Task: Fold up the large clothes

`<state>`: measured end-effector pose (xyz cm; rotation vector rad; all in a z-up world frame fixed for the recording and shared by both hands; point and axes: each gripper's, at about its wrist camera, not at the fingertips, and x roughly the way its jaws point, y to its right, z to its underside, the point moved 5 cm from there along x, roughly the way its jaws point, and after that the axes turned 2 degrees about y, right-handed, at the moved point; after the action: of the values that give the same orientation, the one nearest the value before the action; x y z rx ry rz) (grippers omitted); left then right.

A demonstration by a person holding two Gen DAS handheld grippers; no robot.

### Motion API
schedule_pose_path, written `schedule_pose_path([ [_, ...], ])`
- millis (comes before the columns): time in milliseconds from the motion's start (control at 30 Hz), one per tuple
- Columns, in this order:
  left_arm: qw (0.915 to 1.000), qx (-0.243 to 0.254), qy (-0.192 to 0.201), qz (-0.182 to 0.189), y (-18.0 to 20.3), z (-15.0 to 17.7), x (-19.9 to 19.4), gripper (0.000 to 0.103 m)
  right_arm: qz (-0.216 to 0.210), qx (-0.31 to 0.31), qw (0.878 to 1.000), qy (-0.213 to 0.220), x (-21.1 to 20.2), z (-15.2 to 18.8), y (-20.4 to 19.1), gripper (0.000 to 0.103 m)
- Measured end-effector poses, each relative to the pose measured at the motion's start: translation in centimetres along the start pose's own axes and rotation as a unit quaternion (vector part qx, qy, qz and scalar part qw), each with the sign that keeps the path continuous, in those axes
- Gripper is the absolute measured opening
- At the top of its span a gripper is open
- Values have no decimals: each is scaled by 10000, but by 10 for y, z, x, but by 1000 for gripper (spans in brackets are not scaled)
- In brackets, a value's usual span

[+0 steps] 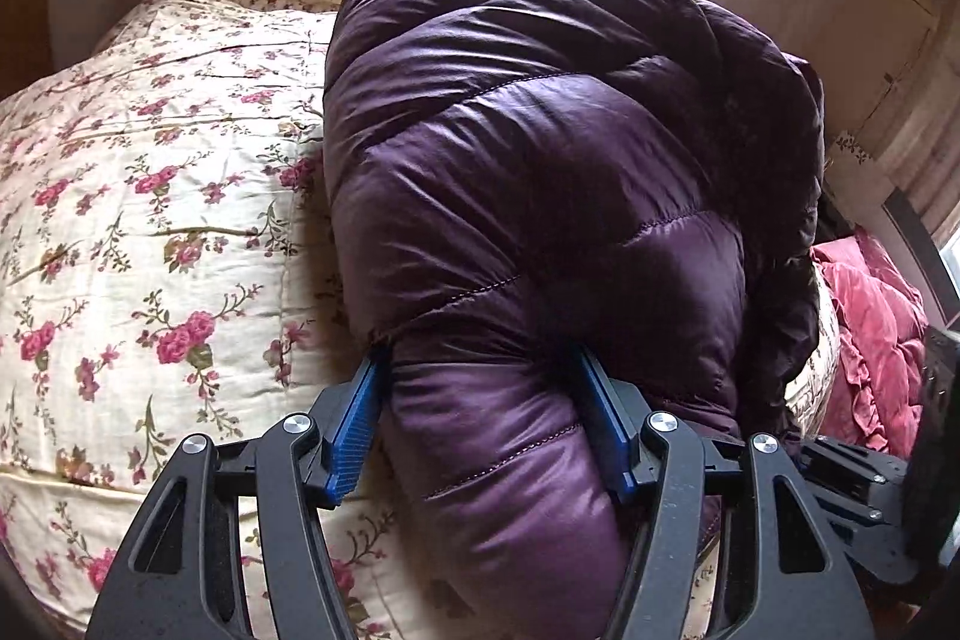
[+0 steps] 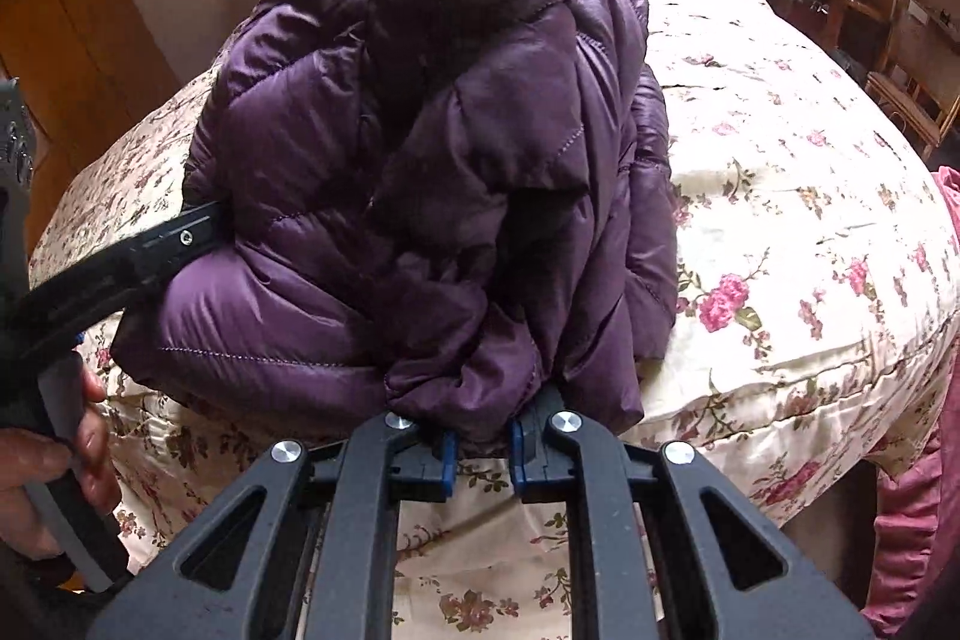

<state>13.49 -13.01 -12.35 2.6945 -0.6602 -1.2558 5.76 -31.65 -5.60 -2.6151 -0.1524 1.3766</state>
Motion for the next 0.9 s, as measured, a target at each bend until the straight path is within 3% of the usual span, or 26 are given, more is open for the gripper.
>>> schedule_pose_path([
  [133, 9998, 174, -51, -25, 3, -5, 1, 61, 73, 21, 9999, 69, -13, -1, -1, 17],
  [300, 9997, 189, -101, -74, 7, -6, -1, 61, 322, -14, 9991, 279, -36, -8, -3, 40],
  [467, 9996, 252, -112, -85, 10, -8, -1, 61, 488, -104, 9974, 529, -61, -15, -8, 51],
  [667, 9994, 324, -128, -81, 10, -8, -1, 61, 480, -296, 9955, 755, -74, -26, -30, 50],
  [767, 9993, 341, -135, -78, 10, -9, -1, 61, 500, -420, 9959, 620, -60, -30, -34, 32],
  [900, 9989, 428, -147, -75, 11, -10, -1, 61, 611, -422, 9968, 309, -28, -24, -22, 28],
])
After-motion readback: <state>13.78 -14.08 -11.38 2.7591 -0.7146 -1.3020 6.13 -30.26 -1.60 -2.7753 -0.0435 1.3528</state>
